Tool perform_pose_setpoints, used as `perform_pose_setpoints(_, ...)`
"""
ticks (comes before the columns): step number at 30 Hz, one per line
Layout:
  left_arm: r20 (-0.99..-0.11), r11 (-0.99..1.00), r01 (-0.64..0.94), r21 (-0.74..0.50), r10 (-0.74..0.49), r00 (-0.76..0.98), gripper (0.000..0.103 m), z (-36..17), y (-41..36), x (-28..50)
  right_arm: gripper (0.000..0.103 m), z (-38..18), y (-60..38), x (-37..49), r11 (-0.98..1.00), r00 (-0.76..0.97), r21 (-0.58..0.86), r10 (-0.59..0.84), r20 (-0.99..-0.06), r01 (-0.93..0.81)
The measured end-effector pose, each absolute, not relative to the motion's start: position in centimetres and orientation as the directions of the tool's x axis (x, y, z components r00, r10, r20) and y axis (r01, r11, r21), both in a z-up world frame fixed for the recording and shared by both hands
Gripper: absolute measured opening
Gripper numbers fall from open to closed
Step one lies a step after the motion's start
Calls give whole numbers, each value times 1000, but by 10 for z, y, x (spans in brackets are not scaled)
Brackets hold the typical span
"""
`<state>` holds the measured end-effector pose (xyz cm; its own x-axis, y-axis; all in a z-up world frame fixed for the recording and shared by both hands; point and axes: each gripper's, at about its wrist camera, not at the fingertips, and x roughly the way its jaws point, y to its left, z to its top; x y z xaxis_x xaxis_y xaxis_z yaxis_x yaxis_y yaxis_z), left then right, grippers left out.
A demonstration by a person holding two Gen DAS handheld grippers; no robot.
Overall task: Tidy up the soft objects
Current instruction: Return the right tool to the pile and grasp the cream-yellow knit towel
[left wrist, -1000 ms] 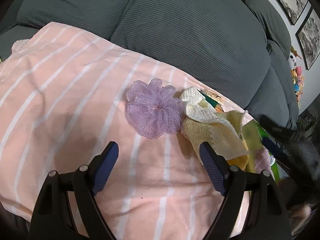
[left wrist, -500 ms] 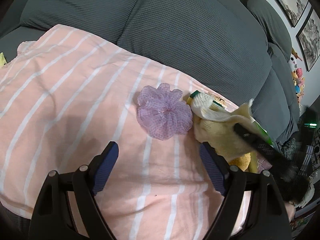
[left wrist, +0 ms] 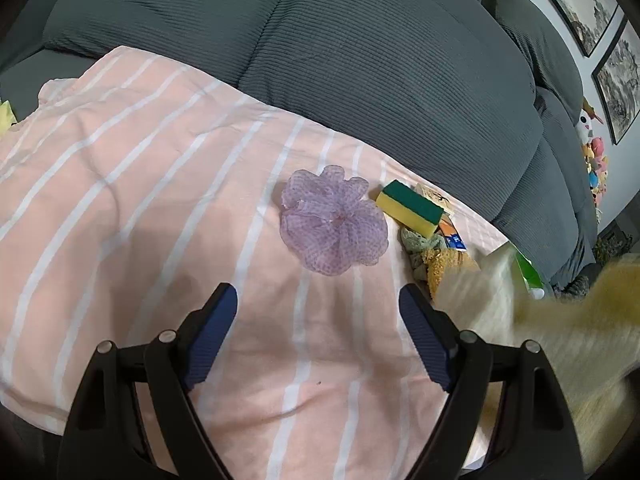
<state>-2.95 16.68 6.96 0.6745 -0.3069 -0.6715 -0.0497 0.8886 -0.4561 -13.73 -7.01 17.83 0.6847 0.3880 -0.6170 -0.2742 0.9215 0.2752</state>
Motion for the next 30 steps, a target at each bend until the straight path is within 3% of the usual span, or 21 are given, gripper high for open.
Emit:
perform_pose_setpoints(4,-672,886,-42,-462,-319,668,82,69,165,-30,21,160,-77,-146,888,588,354,460,-665,-294)
perform_pose_setpoints(8,-669,881,-36,-472,-331,665,82,68,164,-31,21,129,-70,-125,921,525,306,389,-757,-240)
perform_pose_setpoints(12,-679,887,-30,-462,-331,655,82,67,163,-31,21,85,-66,-85,917,435,361,399,-807,-172)
perform_pose_setpoints(18,-703,876,-6,-482,-383,600,82,57,158,-28,21,50,-60,-38,893,414,438,439,-797,-103)
perform_pose_setpoints(22,-715,864,66,-498,-453,533,82,51,145,-31,21,40,-58,-30,927,432,368,362,-826,-73)
perform_pose_setpoints(25,-720,856,110,-506,-489,493,82,47,135,-38,21,35,-69,-33,904,419,421,410,-810,-70)
perform_pose_setpoints(26,-724,856,124,-503,-495,481,82,45,130,-41,23,35,-74,-34,900,417,431,415,-809,-58)
perform_pose_setpoints(28,-732,858,152,-491,-500,463,82,41,120,-46,41,37,-81,-38,908,415,417,393,-820,-37)
perform_pose_setpoints(30,-738,861,165,-481,-500,454,82,39,111,-49,65,43,-86,-44,922,435,386,359,-826,-29)
